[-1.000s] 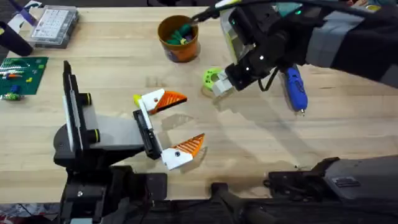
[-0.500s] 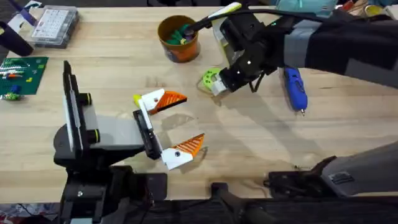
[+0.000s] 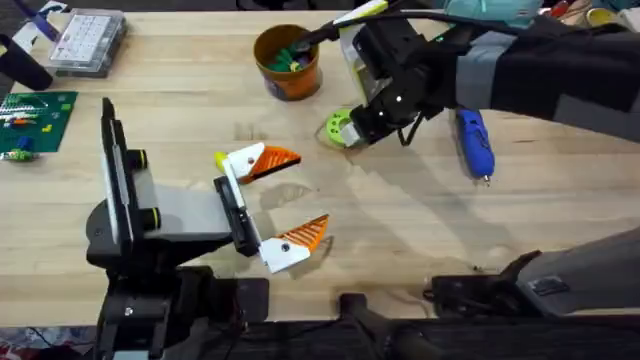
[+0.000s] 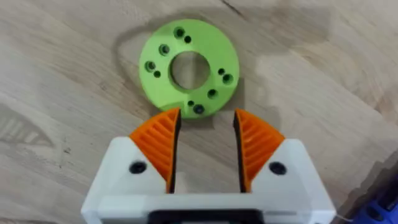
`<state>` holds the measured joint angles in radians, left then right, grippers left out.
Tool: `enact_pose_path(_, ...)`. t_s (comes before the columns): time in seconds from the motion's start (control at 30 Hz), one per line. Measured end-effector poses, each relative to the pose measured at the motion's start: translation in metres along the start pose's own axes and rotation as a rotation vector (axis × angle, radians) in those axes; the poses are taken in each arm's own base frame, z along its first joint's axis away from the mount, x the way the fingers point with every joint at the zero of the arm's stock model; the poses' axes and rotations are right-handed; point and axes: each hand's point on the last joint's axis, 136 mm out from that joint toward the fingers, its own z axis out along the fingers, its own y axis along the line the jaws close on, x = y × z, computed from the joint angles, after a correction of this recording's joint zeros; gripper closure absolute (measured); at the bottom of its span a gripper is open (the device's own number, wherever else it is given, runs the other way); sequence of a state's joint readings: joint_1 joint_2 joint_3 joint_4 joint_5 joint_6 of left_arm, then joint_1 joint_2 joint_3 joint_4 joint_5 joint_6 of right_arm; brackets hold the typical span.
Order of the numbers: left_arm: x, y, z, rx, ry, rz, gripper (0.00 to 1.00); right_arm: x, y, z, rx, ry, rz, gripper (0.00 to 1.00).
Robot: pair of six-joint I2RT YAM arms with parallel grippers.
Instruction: Pick up the gripper from the table and insert it into the empty holder that is missing its gripper. Then pick up a screw, insert it into the mounting hole, and use the screwdriver to tighten it. Finally, clean up the table by picking up the vegetable and placing it into the bucket.
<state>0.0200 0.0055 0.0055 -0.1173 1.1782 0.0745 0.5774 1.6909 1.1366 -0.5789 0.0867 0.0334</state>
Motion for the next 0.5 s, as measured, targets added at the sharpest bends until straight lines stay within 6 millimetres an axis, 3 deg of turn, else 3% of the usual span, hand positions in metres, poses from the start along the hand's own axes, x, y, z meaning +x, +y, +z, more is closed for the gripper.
enact_pose_path(0.3,0.0,0.0,0.0,0.0,0.0,0.0,0.014,-0.005,0.001,0.0,-0.003,-0.02,0.0,0.567)
enact_pose_path(0.5,0.0,0.0,0.0,0.0,0.0,0.0,0.014,0.0,0.001,0.011,-0.002,0.011,-0.002,0.613)
